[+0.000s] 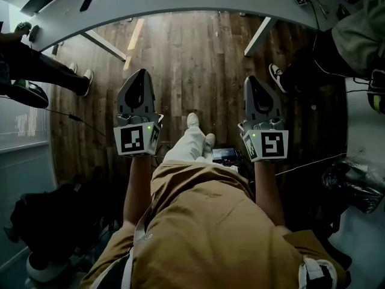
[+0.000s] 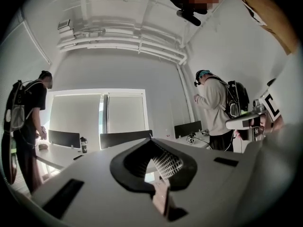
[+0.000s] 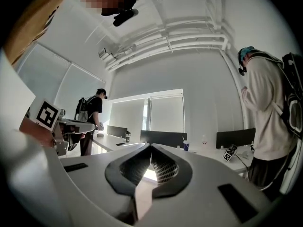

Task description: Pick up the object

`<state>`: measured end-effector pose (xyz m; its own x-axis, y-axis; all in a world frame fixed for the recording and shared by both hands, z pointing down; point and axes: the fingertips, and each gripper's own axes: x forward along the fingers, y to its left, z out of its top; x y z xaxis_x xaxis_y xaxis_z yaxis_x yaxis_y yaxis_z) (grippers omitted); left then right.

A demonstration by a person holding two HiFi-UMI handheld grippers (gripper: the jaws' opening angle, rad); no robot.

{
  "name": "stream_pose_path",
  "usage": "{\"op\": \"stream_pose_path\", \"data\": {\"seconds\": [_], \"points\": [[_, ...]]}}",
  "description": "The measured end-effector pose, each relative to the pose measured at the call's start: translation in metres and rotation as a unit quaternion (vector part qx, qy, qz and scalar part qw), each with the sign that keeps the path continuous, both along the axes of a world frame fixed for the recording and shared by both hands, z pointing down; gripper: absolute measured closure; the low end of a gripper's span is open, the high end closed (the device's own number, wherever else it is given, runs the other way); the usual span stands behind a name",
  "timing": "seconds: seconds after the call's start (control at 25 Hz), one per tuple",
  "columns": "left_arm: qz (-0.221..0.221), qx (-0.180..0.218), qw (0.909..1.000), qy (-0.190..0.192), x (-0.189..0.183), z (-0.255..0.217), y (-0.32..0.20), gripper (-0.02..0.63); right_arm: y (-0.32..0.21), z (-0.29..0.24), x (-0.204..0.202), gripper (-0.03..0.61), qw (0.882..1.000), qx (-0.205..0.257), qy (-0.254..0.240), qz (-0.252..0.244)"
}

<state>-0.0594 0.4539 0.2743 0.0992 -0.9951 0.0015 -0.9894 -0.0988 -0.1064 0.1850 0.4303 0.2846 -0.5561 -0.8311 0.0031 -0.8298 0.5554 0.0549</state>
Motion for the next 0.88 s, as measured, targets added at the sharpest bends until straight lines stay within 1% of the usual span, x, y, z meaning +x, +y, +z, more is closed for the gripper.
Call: {"op": "stream_pose_path", "data": {"seconds": [0.24, 0.36, 0.44, 0.6, 0.72, 0.8, 0.88], "points": [[0.029, -0.004, 0.9995, 0.009, 0.001, 0.001, -0.048, 0.618, -0.031, 0.004, -0.013, 0.57, 1.0, -0.006, 0.015, 0.007], [0.039, -0.009, 0.999, 0.02, -0.002, 0.004, -0.072, 0.62, -0.051, 0.009, -0.022, 0.569, 0.999, -0.021, 0.028, 0.012], [0.044, -0.011, 0.9988, 0.018, -0.006, 0.007, -0.087, 0.618, -0.065, 0.008, -0.028, 0.57, 0.999, -0.026, 0.028, 0.016], [0.051, -0.012, 0.9985, 0.018, -0.011, 0.011, -0.111, 0.618, -0.086, 0.01, -0.035, 0.569, 0.999, -0.019, 0.031, 0.017], [0.056, -0.014, 0.9981, 0.021, -0.012, 0.011, -0.122, 0.618, -0.097, 0.016, -0.039, 0.569, 0.999, -0.033, 0.031, 0.014], [0.052, -0.017, 0.9982, 0.024, -0.015, 0.013, -0.129, 0.618, -0.101, 0.02, -0.043, 0.569, 0.998, -0.051, 0.031, 0.013], [0.049, -0.017, 0.9983, 0.027, -0.015, 0.014, -0.137, 0.618, -0.107, 0.022, -0.044, 0.57, 0.998, -0.059, 0.032, 0.01]]}}
